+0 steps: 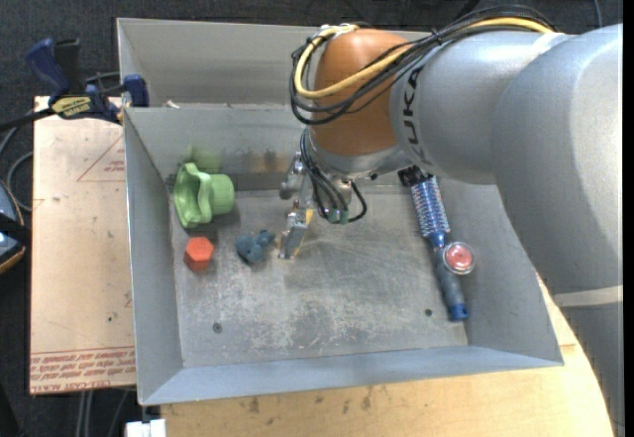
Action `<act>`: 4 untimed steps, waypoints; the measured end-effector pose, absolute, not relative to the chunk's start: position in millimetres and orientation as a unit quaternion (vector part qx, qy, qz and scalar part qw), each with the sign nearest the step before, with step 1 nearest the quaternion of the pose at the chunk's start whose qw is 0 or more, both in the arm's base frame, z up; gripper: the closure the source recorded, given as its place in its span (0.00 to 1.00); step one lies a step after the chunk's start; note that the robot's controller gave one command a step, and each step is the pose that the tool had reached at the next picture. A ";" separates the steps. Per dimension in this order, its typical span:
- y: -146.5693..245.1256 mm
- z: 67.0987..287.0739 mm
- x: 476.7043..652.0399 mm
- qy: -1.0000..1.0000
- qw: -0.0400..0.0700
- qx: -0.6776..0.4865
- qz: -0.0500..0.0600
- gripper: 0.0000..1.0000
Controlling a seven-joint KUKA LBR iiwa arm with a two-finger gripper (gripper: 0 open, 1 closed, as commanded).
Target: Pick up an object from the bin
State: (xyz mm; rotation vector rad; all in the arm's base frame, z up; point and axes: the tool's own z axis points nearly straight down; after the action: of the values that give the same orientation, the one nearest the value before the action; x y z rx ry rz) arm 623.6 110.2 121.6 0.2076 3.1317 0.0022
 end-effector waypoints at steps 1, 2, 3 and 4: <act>186.8 74.3 626.3 0.999 0.004 0.044 0.002 0.00; 121.6 88.5 644.8 1.000 0.003 -0.008 -0.001 0.00; 103.3 76.9 637.3 1.000 0.007 -0.025 0.005 0.00; 112.1 76.6 640.7 0.998 0.005 -0.062 0.001 0.00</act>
Offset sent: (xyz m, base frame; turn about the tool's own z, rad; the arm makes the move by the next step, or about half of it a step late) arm 0.0002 0.0723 -0.0514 -0.0372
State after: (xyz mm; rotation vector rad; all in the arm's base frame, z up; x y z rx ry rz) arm 640.7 112.1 76.6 -0.1943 3.1249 0.0031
